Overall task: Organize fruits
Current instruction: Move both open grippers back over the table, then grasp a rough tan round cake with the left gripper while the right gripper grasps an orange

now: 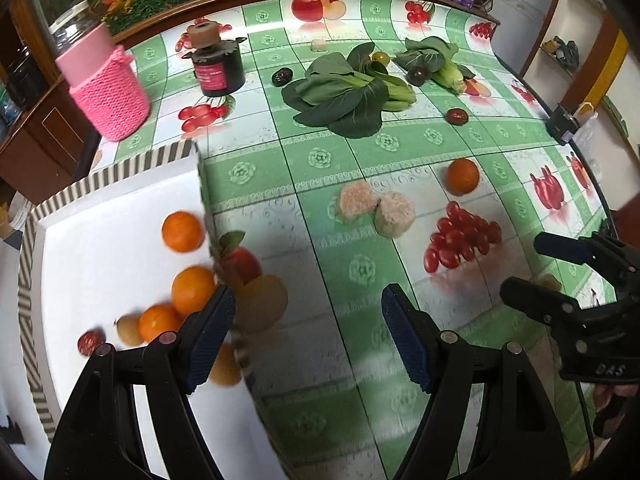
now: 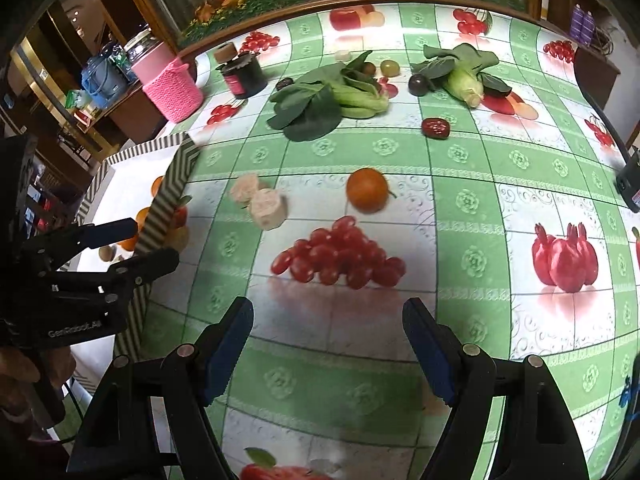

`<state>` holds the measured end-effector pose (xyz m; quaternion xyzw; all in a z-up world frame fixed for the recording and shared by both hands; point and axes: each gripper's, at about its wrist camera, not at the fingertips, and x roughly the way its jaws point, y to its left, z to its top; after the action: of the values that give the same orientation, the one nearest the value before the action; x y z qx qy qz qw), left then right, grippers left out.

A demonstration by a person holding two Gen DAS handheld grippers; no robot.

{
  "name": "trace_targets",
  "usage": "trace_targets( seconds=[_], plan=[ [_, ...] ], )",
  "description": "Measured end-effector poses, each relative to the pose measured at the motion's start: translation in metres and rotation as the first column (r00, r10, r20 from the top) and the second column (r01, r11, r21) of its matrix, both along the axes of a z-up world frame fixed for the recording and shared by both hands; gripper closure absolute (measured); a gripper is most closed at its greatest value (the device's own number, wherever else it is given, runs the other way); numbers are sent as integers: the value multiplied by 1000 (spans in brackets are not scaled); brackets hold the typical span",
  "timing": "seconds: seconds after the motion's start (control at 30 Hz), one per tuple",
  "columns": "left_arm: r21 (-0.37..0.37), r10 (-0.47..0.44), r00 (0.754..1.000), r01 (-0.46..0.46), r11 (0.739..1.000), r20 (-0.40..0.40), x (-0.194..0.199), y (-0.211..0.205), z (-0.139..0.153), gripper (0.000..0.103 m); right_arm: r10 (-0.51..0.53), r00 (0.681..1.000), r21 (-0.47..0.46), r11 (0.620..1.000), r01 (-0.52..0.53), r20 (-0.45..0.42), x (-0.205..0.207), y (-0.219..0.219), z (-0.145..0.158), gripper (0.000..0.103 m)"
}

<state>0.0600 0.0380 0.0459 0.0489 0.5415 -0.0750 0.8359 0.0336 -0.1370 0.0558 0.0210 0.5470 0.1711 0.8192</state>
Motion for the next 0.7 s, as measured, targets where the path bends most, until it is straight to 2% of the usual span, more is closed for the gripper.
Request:
trace_targets(
  seconds=[0.3,0.7],
  plan=[
    [85,-89,996,91,992,-24,38,-23,-19,28,-5,1000,30,1000,5,6,14,-11,-2,24],
    [73,-141,989,144,987,-45,71,-33,-29,28,-5,1000,17,1000,4,25,50,-10,-10,24]
  ],
)
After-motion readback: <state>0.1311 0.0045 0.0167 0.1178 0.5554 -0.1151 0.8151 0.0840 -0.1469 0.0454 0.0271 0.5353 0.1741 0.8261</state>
